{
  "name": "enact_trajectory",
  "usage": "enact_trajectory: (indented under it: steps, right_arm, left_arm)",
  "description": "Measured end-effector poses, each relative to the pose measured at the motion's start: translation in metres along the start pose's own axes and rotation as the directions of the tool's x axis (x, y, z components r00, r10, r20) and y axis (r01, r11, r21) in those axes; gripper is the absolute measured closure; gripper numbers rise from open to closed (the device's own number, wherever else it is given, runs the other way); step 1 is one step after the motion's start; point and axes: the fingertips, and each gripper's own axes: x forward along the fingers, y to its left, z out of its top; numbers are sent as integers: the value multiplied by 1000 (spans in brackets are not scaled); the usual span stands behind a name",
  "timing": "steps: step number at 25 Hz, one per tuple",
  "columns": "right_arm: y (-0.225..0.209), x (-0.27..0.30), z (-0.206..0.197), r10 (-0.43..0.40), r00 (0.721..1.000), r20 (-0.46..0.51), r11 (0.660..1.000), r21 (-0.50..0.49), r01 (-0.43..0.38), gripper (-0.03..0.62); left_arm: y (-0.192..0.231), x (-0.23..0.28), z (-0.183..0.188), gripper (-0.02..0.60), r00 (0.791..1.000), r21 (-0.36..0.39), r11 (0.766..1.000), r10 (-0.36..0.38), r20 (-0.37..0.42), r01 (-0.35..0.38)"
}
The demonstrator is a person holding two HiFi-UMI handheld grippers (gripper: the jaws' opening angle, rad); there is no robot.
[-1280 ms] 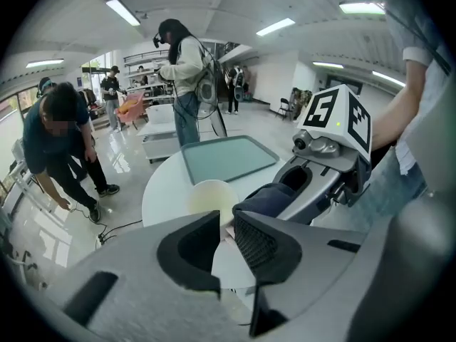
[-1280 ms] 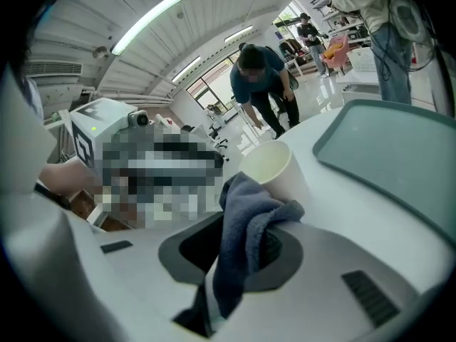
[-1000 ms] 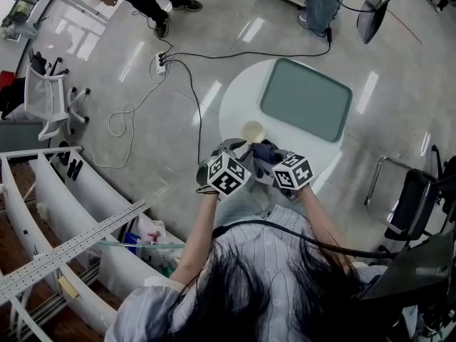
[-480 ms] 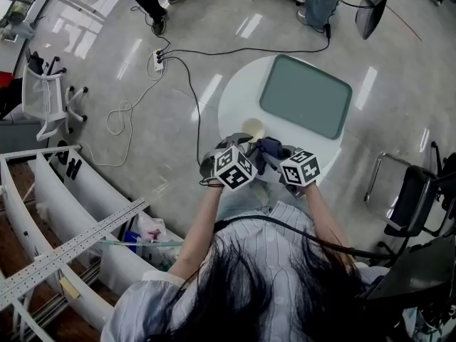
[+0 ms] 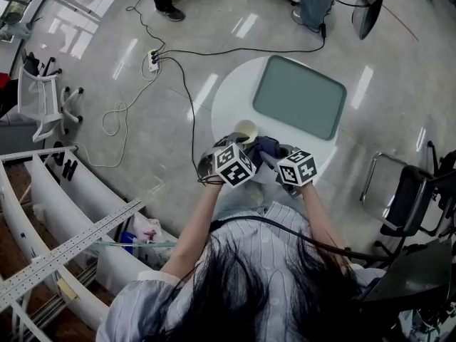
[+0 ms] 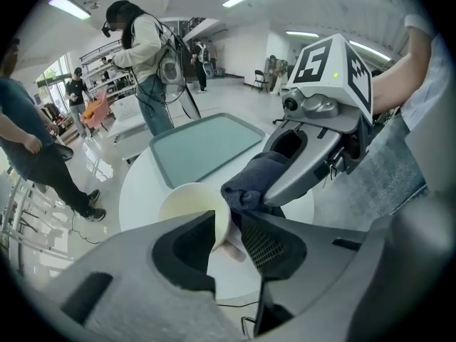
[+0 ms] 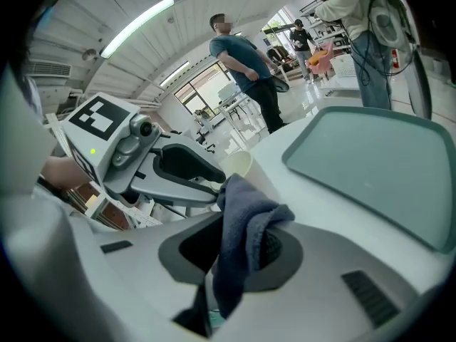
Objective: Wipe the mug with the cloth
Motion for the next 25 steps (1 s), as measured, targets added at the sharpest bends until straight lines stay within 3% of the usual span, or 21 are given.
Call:
enact_trajectory:
  steps: [12, 20, 25]
  right_arm:
    - [-3, 1, 2, -10, 1000, -27, 998, -66, 8, 514]
    - [0, 3, 4, -9, 999, -31, 997, -73, 6, 514]
    - [0, 2, 4, -9, 999, -35, 997, -78, 6, 514]
  left_arm:
    - [-1, 12, -12, 476, 997, 41, 999, -3, -73, 6]
    - [1, 12, -13, 526, 996, 138, 990, -3, -89, 16]
    - [-2, 15, -21, 533, 991, 240, 970, -14, -135, 46]
